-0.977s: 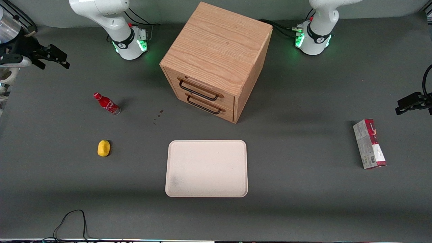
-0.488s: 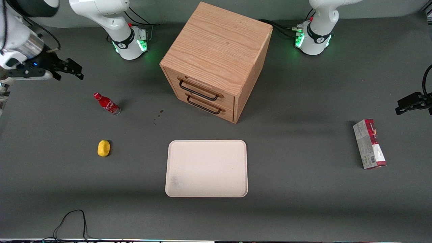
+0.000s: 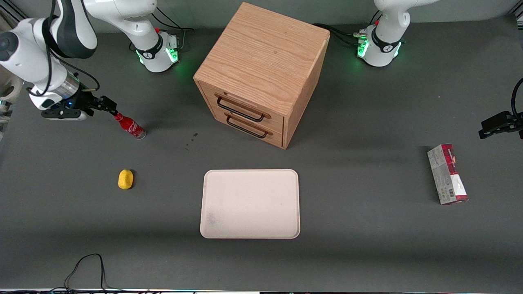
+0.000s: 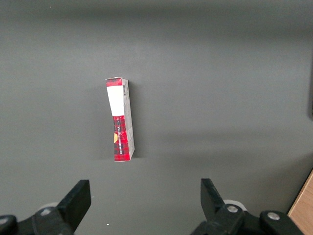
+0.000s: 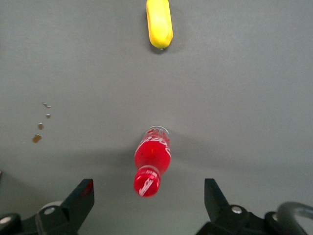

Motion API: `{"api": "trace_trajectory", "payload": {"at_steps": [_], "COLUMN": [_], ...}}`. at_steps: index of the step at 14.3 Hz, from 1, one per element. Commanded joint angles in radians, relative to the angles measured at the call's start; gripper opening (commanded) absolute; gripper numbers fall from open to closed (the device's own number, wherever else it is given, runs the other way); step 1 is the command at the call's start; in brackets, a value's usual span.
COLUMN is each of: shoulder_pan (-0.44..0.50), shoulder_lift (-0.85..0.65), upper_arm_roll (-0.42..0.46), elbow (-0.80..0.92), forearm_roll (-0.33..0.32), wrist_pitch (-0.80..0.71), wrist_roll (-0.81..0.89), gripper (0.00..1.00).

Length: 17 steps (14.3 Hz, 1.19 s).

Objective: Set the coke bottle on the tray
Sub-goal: 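Move the open right gripper down over the red Coca-Cola bottle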

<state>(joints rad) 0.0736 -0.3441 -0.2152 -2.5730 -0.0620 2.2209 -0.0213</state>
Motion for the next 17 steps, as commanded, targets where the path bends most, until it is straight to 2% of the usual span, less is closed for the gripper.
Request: {"api": "trace_trajectory", "payload": {"at_steps": [1, 6, 15, 16, 17], "shoulder_pan": [0.011, 0.012, 0.035, 0.035, 0.035], "shoulder_lift": [-0.004, 0.037, 0.071, 0.071, 0.071], "upper_arm_roll": [-0.01, -0.015, -0.015, -0.015, -0.015], "elbow": [-0.058, -0.09, -0.096, -0.096, -0.096], "forearm_roll": [-0.01, -0.01, -0.01, -0.01, -0.01], "wrist_pitch": [0.077, 0.138, 0.155, 0.154, 0.151], "wrist_roll": [-0.011, -0.011, -0.011, -0.011, -0.011], "gripper": [1.0, 1.0, 1.0, 0.91, 0.7]}}
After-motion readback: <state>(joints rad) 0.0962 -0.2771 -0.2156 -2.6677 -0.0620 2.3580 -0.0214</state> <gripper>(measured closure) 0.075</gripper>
